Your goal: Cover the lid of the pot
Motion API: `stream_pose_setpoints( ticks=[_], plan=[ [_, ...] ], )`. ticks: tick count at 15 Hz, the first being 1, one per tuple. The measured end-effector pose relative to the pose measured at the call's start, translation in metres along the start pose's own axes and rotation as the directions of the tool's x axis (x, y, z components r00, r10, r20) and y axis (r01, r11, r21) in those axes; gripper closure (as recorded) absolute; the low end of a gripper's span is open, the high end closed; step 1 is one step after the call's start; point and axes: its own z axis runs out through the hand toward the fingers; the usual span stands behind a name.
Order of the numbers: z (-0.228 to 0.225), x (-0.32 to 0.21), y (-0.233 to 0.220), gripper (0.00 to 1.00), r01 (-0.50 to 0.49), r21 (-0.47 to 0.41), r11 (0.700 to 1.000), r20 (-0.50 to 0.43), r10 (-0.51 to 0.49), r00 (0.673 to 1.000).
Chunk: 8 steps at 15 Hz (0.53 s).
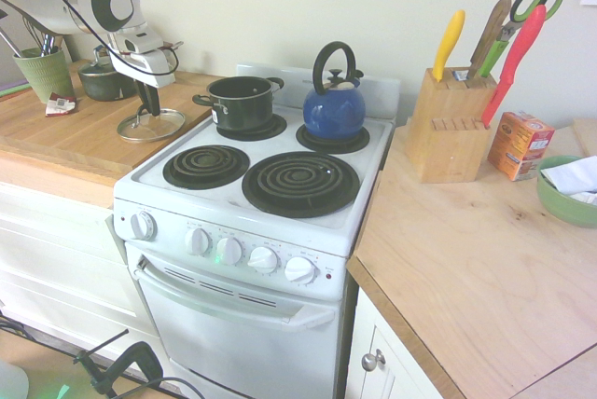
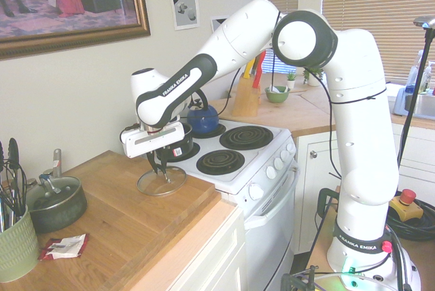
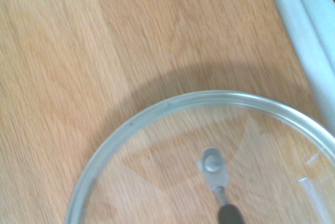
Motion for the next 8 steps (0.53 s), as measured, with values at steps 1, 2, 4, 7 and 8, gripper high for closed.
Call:
stream_pose_setpoints(
  ticks=[1, 2, 4, 7, 8],
  plan=[
    [0.0004, -0.0007, -0.0002, 1.00, 0.001, -0.001, 1.000, 0.000, -0.001, 1.000],
    [0.0004, -0.0009, -0.0002, 1.00, 0.001, 0.000, 1.000, 0.000, -0.001, 1.000],
    [0.0003, -0.0004, -0.0002, 1.00, -0.001, 0.000, 1.000, 0.002, 0.001, 1.000],
    [-0.0027, 0.0028, -0.0019, 1.00, -0.021, 0.025, 0.999, 0.013, 0.020, 1.000],
    [-0.0067, 0.0039, -0.0024, 1.00, -0.022, 0.034, 0.999, 0.010, 0.022, 1.000]
  ],
)
